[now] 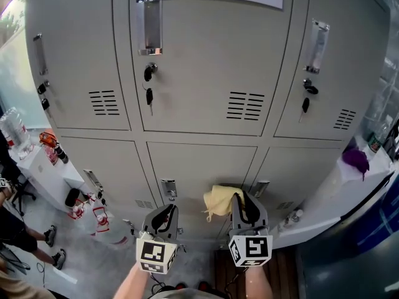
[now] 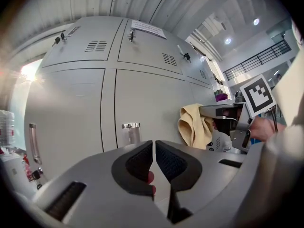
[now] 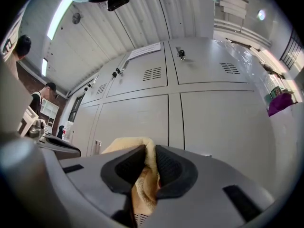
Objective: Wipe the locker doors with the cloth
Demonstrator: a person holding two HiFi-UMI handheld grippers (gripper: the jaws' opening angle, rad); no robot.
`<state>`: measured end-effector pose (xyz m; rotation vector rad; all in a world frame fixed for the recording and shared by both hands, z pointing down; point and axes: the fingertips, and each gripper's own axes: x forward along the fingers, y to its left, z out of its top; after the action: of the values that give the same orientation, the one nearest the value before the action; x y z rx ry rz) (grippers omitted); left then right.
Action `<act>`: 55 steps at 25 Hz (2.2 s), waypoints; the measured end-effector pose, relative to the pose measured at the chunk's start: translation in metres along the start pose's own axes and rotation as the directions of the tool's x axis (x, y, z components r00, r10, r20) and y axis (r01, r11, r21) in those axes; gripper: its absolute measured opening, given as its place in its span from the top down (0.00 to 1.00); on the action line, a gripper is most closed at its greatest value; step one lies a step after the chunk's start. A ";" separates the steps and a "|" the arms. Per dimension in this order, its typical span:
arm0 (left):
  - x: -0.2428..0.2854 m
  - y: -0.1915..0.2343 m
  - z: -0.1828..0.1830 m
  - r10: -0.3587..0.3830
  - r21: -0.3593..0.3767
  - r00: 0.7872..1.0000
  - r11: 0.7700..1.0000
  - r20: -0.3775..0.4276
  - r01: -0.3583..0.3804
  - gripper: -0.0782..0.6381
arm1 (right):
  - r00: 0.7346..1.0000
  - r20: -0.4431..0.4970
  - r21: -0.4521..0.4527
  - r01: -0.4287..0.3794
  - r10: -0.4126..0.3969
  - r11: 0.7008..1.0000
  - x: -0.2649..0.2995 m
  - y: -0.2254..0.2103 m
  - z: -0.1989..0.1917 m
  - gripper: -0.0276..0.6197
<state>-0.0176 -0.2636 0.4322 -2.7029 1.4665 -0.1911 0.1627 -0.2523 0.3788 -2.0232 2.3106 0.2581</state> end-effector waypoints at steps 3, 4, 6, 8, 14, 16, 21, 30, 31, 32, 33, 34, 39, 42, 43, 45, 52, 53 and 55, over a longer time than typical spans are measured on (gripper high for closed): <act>-0.004 0.003 0.000 0.010 -0.002 1.000 1.000 -0.004 -0.010 0.84 | 0.999 0.017 -0.010 -0.047 0.047 0.999 -0.008 0.015 0.004 0.84; -0.005 0.004 -0.001 0.013 -0.004 1.000 1.000 -0.005 -0.013 0.84 | 0.998 0.017 -0.012 -0.059 0.059 0.998 -0.009 0.019 0.004 0.84; -0.008 0.007 -0.003 0.022 -0.008 1.000 1.000 -0.008 -0.022 0.84 | 0.997 0.013 -0.005 -0.080 0.080 0.997 -0.011 0.029 -0.001 0.84; -0.012 0.011 -0.005 0.036 -0.003 0.999 0.999 -0.016 -0.036 0.84 | 0.994 0.006 0.009 -0.105 0.105 0.994 -0.010 0.040 -0.008 0.84; -0.025 0.025 -0.014 0.080 -0.006 0.996 0.997 -0.043 -0.080 0.84 | 0.981 -0.037 0.044 -0.188 0.190 0.981 -0.001 0.077 -0.032 0.84; -0.029 0.032 -0.017 0.095 -0.010 0.994 0.995 -0.052 -0.096 0.84 | 0.975 -0.047 0.054 -0.214 0.216 0.975 0.004 0.090 -0.038 0.84; -0.039 0.049 -0.025 0.139 -0.012 0.988 0.990 -0.070 -0.140 0.84 | 0.958 -0.067 0.072 -0.273 0.278 0.959 0.017 0.122 -0.051 0.84; -0.057 0.079 -0.037 0.219 -0.018 0.970 0.975 -0.103 -0.222 0.84 | 0.922 -0.133 0.105 -0.352 0.364 0.930 0.040 0.173 -0.086 0.84; -0.059 0.081 -0.038 0.226 -0.017 0.968 0.973 -0.105 -0.229 0.84 | 0.919 -0.139 0.109 -0.355 0.368 0.928 0.044 0.177 -0.091 0.84; -0.060 0.084 -0.038 0.233 -0.017 0.967 0.972 -0.107 -0.236 0.84 | 0.917 -0.146 0.112 -0.358 0.372 0.927 0.048 0.181 -0.095 0.84; -0.062 0.086 -0.039 0.238 -0.017 0.965 0.970 -0.109 -0.241 0.84 | 0.915 -0.153 0.115 -0.359 0.373 0.926 0.052 0.184 -0.100 0.84; -0.063 0.087 -0.039 0.241 -0.017 0.964 0.970 -0.109 -0.244 0.84 | 0.914 -0.159 0.118 -0.358 0.373 0.926 0.056 0.186 -0.104 0.84; -0.065 0.090 -0.036 0.252 -0.012 0.962 0.967 -0.105 -0.254 0.84 | 0.916 -0.177 0.130 -0.340 0.360 0.931 0.071 0.189 -0.116 0.84; -0.064 0.090 -0.035 0.251 -0.010 0.963 0.967 -0.102 -0.253 0.84 | 0.917 -0.182 0.132 -0.334 0.355 0.933 0.075 0.188 -0.118 0.84; -0.064 0.089 -0.035 0.250 -0.009 0.963 0.968 -0.102 -0.252 0.84 | 0.917 -0.183 0.131 -0.334 0.354 0.933 0.075 0.188 -0.118 0.84; -0.063 0.088 -0.033 0.248 -0.007 0.964 0.968 -0.099 -0.250 0.84 | 0.918 -0.185 0.128 -0.332 0.351 0.935 0.075 0.186 -0.119 0.84; -0.060 0.080 -0.031 0.228 -0.004 0.969 0.973 -0.091 -0.230 0.84 | 0.929 -0.200 0.122 -0.293 0.313 0.948 0.071 0.170 -0.125 0.84; -0.059 0.079 -0.031 0.224 -0.005 0.970 0.974 -0.091 -0.225 0.84 | 0.930 -0.202 0.121 -0.286 0.306 0.951 0.071 0.166 -0.125 0.84; -0.057 0.075 -0.031 0.214 -0.006 0.973 0.977 -0.090 -0.215 0.84 | 0.934 -0.205 0.120 -0.272 0.292 0.955 0.069 0.159 -0.125 0.84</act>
<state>-0.1149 -0.2566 0.4495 -2.5521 1.7779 -0.2929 0.0045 -0.3207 0.5053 -1.7523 2.6937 -0.0639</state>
